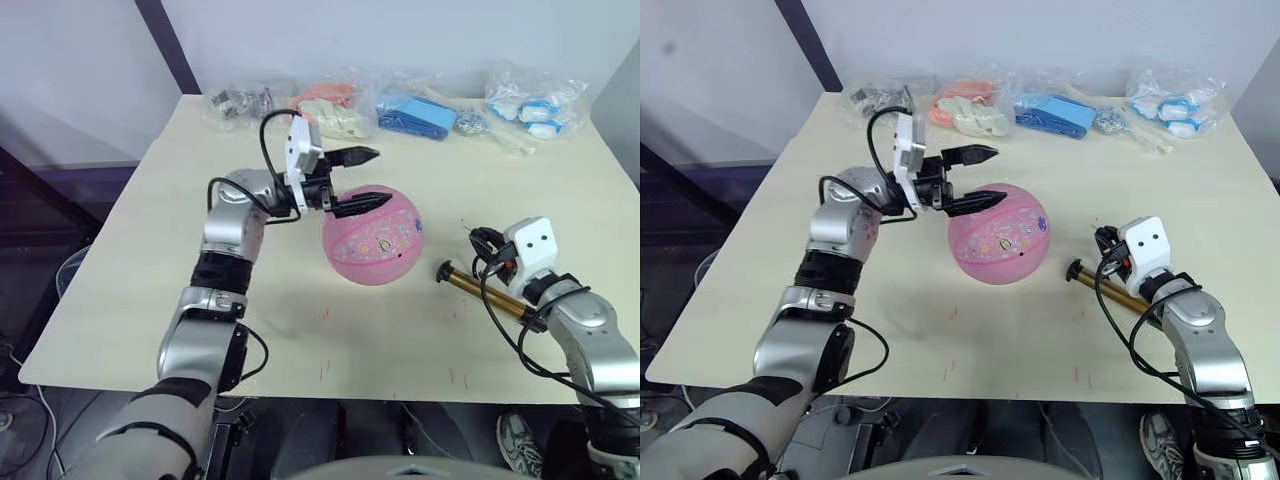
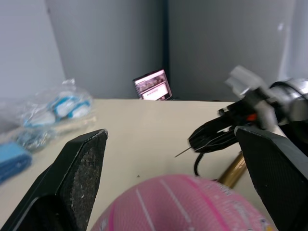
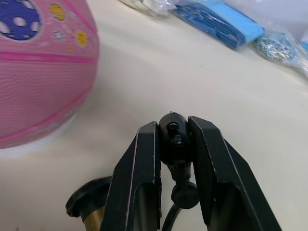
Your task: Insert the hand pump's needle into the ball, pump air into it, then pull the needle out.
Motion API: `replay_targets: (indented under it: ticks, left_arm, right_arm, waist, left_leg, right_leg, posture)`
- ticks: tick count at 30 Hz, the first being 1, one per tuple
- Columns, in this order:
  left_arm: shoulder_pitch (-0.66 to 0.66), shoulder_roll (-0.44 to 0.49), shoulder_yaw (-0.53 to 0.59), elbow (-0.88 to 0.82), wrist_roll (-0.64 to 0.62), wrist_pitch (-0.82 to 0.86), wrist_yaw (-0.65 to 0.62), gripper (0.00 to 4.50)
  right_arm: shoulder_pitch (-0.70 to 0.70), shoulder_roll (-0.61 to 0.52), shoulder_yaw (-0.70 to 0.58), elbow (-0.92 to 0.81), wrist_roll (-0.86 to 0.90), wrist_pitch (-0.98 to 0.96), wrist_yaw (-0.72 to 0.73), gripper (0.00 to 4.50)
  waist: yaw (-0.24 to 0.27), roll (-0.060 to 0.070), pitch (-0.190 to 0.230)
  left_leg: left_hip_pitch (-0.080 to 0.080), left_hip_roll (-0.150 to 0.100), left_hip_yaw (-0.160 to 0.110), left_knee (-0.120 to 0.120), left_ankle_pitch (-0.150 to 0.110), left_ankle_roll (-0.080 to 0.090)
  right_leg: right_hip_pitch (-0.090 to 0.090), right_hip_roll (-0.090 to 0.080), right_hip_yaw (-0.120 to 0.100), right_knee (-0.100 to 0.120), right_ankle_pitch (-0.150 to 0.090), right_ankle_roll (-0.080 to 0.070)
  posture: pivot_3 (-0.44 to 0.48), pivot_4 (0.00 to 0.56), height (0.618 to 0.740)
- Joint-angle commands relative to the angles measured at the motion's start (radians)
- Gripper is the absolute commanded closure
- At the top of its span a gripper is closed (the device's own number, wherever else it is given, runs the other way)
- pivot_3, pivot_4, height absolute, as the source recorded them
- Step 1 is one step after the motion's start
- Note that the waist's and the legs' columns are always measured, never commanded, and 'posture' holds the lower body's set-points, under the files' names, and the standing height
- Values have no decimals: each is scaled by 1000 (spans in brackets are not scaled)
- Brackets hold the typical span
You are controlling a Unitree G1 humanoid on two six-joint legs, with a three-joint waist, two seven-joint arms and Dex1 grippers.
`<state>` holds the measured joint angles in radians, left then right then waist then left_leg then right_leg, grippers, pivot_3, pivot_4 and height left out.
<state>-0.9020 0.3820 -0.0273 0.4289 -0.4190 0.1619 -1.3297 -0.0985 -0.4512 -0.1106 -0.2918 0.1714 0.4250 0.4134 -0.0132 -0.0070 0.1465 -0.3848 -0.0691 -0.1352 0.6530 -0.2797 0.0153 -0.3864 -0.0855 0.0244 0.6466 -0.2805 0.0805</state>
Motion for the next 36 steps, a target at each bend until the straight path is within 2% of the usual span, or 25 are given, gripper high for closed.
replay_targets:
  ticks: [1, 12, 18, 19, 22, 25, 26, 36]
  left_arm:
    - [-8, 56, 25, -89, -51, 44, -66, 0]
    - [196, 215, 56, -344, -170, 189, -163, 0]
    - [274, 306, 60, -367, -143, 149, -197, 0]
    - [286, 322, 63, -362, -135, 136, -200, 0]
    - [323, 349, 86, -375, -149, 142, -188, 0]
    - [372, 366, 108, -418, -170, 158, -177, 0]
    - [387, 369, 112, -432, -173, 159, -176, 0]
    - [522, 378, 177, -462, -175, 111, -127, 0]
  right_arm:
    - [-17, 19, -39, 42, 20, 42, -34, 4146]
    - [-130, 91, -140, 212, 112, 129, -85, 4146]
    - [-159, 80, -160, 288, 132, 121, -68, 4146]
    - [-161, 79, -159, 295, 132, 117, -66, 3056]
    - [-165, 81, -170, 308, 144, 109, -60, 1816]
    - [-163, 72, -180, 316, 150, 92, -54, 365]
    - [-161, 68, -183, 316, 152, 84, -50, 90]
    - [-19, -1, -243, 160, 251, -26, 117, 90]
  waist:
    - [-1, 0, 0]
    - [-6, 1, 1]
    - [-10, 1, 1]
    - [-12, 1, 1]
    - [-20, 3, 3]
    - [-26, 4, 3]
    - [-27, 4, 3]
    - [-26, 4, 3]
  left_leg:
    - [0, 0, 0, 0, 0, 0]
    - [0, 1, 1, 0, 0, 0]
    - [1, 1, 6, 0, 1, -1]
    - [1, 1, 6, 0, 1, -1]
    - [1, 1, 8, 0, 1, -2]
    - [1, 1, 9, 1, 1, -2]
    - [1, 1, 9, 1, 2, -2]
    - [1, 2, 11, 1, 1, -2]
  right_leg:
    - [0, 0, 0, 0, 0, 0]
    - [-2, 0, 2, 2, 0, 0]
    - [-8, -1, 5, 12, 0, -2]
    - [-8, -1, 5, 13, 0, -2]
    - [-9, 0, 6, 15, 0, -3]
    - [-10, 0, 7, 16, 1, -3]
    - [-10, -1, 7, 16, 1, -3]
    - [-10, -1, 8, 16, 1, -3]
  posture:
    - [0, 150, 740]
    - [0, 150, 740]
    - [0, 150, 740]
    - [0, 150, 740]
    - [0, 150, 740]
    - [0, 150, 740]
    - [0, 150, 740]
    - [0, 150, 740]
